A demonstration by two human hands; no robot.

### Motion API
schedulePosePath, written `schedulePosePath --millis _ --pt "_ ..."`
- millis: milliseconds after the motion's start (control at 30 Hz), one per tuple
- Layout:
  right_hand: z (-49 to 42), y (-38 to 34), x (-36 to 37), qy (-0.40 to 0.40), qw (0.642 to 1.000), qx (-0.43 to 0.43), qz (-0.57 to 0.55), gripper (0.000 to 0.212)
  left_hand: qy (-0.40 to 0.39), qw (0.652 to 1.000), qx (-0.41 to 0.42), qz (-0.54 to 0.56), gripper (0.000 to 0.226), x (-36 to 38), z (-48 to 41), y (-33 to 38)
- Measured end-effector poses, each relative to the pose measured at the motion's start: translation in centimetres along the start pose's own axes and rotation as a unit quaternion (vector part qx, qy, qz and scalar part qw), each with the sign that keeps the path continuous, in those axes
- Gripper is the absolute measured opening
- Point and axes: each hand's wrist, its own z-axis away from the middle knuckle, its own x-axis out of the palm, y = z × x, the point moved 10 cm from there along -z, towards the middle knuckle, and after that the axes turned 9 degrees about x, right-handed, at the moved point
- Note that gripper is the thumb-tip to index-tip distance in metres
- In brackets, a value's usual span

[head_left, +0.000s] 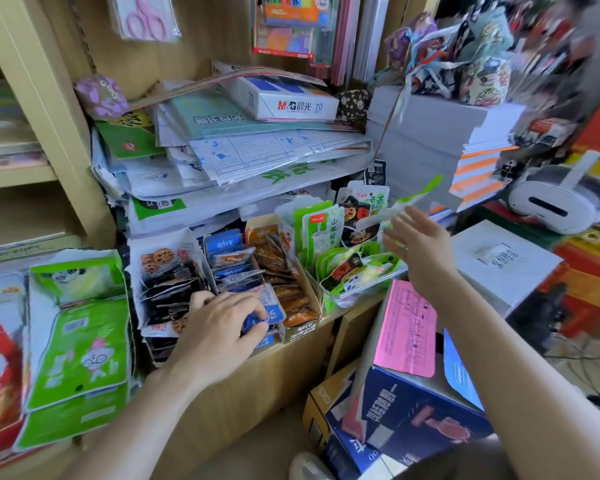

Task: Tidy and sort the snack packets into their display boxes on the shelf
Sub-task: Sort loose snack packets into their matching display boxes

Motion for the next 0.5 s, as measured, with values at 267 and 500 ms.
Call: schedulePosePath --millis 267,500 --pt "0.7 -1.0 0.0 0.046 0.926 -0.158 0.339 0.054 -0.073 0.993 0.013 -0.086 0.059 0.3 0.0 -0.1" --pt "-0.4 2.9 0.0 -0.008 0.802 -0.064 0.593 0.037 -0.085 0.992 -0.012 -0.096 0.046 0.5 -0.3 0.0"
